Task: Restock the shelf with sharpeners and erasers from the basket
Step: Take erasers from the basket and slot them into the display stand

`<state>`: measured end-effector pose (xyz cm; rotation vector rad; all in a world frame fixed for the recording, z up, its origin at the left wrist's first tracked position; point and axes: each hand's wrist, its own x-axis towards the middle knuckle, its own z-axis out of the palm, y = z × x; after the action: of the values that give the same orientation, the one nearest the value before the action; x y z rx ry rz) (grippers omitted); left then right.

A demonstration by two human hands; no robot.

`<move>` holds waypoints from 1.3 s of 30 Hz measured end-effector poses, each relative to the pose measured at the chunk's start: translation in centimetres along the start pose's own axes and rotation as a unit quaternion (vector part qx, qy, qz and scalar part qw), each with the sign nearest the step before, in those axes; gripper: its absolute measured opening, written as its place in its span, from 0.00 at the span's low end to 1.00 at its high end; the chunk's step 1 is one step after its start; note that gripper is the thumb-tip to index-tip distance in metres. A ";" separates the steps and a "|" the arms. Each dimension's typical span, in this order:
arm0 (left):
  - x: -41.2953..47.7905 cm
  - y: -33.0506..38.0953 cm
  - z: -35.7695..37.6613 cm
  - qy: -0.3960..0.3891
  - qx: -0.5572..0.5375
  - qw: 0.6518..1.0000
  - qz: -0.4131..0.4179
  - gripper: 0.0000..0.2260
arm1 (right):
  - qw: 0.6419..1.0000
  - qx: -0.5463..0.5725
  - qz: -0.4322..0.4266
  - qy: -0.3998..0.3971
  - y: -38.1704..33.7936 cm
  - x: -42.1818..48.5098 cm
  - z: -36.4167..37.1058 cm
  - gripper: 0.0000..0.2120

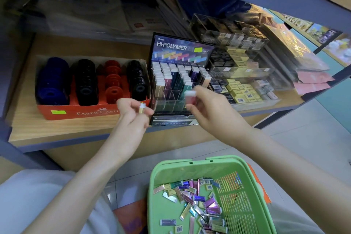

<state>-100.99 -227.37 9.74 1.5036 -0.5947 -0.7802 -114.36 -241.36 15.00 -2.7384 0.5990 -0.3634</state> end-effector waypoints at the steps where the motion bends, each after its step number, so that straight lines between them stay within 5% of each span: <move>1: -0.3 -0.3 -0.6 0.006 0.023 1.000 0.017 0.12 | 0.998 0.045 0.043 0.005 0.0 0.3 -0.1 0.06; 4: -1.2 -0.6 -2.3 -0.022 0.056 0.995 0.074 0.04 | 0.987 0.119 0.095 0.049 -0.4 1.8 -0.1 0.07; 9: -1.8 -1.1 -4.5 -0.002 0.124 0.989 0.083 0.03 | 0.987 0.086 0.070 0.116 -0.5 4.8 1.1 0.04; 15: -1.7 -2.9 -6.1 0.056 0.157 0.986 0.029 0.06 | 0.994 0.030 0.060 0.086 -0.1 6.9 1.9 0.08; 20: -1.6 -2.7 -6.5 0.042 0.188 0.978 0.085 0.07 | 0.997 -0.062 -0.023 0.047 0.6 7.0 2.2 0.04; 31: -1.4 -2.0 -7.0 0.047 0.156 0.978 0.128 0.11 | 0.974 -0.175 -0.078 0.124 -0.1 6.6 2.9 0.07; 35: -1.5 -1.2 -6.4 0.051 0.130 0.981 0.136 0.12 | 0.986 -0.079 -0.031 0.141 -2.2 4.8 2.9 0.08; 39: -1.8 0.0 -4.7 0.034 0.085 0.986 0.136 0.10 | 0.996 0.071 -0.044 0.009 -5.3 1.3 3.2 0.09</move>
<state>-98.47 -222.99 9.90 1.5558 -0.8120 -0.4746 -110.30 -236.55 14.13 -2.6328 0.4413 -0.4335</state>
